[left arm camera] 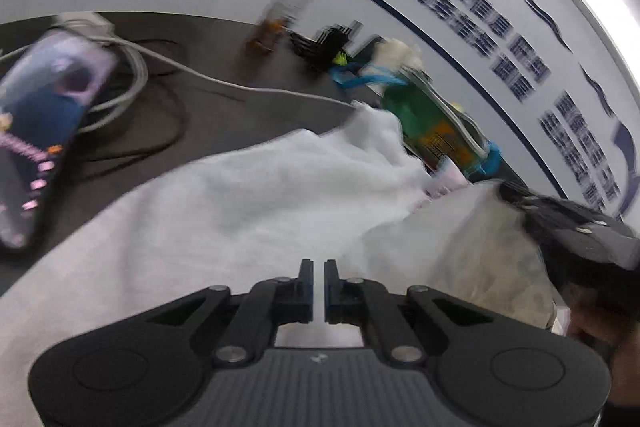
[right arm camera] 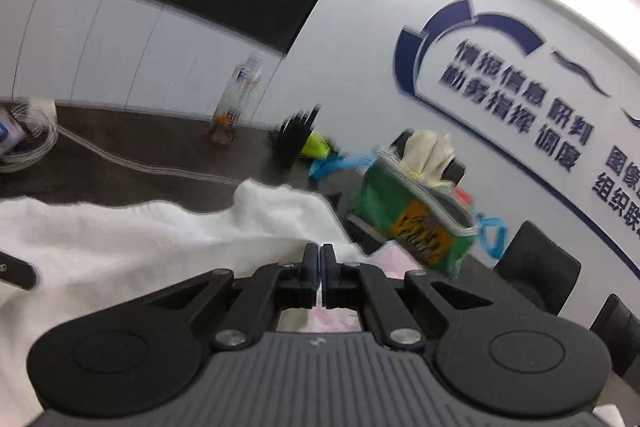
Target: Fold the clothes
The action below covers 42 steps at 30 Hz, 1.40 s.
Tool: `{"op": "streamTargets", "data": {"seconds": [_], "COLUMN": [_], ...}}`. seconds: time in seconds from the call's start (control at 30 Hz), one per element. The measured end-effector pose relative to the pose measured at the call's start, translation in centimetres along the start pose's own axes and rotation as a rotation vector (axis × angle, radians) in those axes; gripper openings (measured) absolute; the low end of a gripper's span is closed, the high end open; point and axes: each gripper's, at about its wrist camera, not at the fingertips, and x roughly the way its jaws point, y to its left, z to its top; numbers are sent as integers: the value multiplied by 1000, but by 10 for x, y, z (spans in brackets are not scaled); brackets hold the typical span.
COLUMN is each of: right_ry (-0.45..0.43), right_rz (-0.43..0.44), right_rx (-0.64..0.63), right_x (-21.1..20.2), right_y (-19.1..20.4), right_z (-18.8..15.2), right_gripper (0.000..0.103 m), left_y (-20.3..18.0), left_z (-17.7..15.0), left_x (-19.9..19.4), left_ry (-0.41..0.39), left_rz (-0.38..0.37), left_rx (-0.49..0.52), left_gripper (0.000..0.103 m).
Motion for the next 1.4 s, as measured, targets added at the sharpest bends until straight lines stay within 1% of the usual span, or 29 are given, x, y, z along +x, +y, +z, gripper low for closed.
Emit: {"op": "streamTargets", "data": {"seconds": [0.07,0.13,0.17,0.2,0.23,0.27,0.3,0.37,0.47,0.5,0.57,0.6,0.67,0.7,0.77,0.8,0.87,0.9,0.97,1.07,1.1,1.13,1.17,1.2,1.27,1.33,1.4], "right_ry": [53,109,132,152,163,170,164,128,68,45,19,16,42,57,95,112,136,145,157,178,189,207,227,234,216,159,119], "right_rz": [39,112,151,191,230,269,301,345,398,402,374,354,303,277,257,262,278,271,224,156,145,140,136,133,143,191,237], "right_rx": [-3,22,49,81,120,162,188,207,272,299,341,347,327,315,301,302,303,300,295,275,257,239,224,212,172,94,20], "right_x": [31,53,61,66,64,59,55,30,-9,-24,-51,-62,-78,-86,-94,-96,-93,-89,-78,-53,-44,-35,-27,-23,-28,-47,-66], "right_y": [17,27,29,28,21,13,8,-10,-46,-59,-82,-91,-98,-101,-101,-100,-93,-88,-80,-70,-66,-62,-59,-57,-50,-37,-21], "right_z": [6,8,9,10,10,10,10,5,-7,-12,-29,-37,-57,-67,-87,-97,-108,-111,-113,-112,-112,-113,-114,-115,-115,-113,-111], "right_gripper": [1,3,5,11,21,48,64,65,65,65,65,65,63,56,45,42,39,39,39,39,38,33,10,1,1,1,1], "left_y": [4,8,10,6,2,-2,-9,-22,-33,-35,-37,-37,-42,-44,-60,-69,-88,-98,-112,-128,-133,-140,-146,-152,-159,-163,-167], "left_z": [-2,-5,-8,-11,-14,-17,-22,-30,-43,-45,-46,-44,-28,-20,0,6,19,25,27,27,28,29,30,31,34,38,35], "left_x": [-4,-9,-16,-21,-24,-28,-31,-36,-40,-39,-36,-36,-34,-33,-19,-8,16,28,51,84,94,102,110,115,122,125,129], "left_ry": [-10,-22,-35,-39,-40,-41,-40,-25,1,13,36,51,68,76,116,142,197,224,278,349,375,392,407,411,406,389,371], "left_rz": [24,47,51,43,33,23,3,-46,-93,-98,-104,-110,-131,-143,-173,-167,-148,-139,-173,-179,-167,-168,-171,-171,-178,-197,-169], "left_rx": [-11,-26,-24,-2,24,50,81,156,228,236,245,240,234,231,285,291,289,287,242,149,120,111,108,109,114,118,144], "left_gripper": [4,7,9,14,16,21,27,31,32,33,33,33,34,43,61,60,59,59,59,58,58,58,58,58,58,60,61]}}
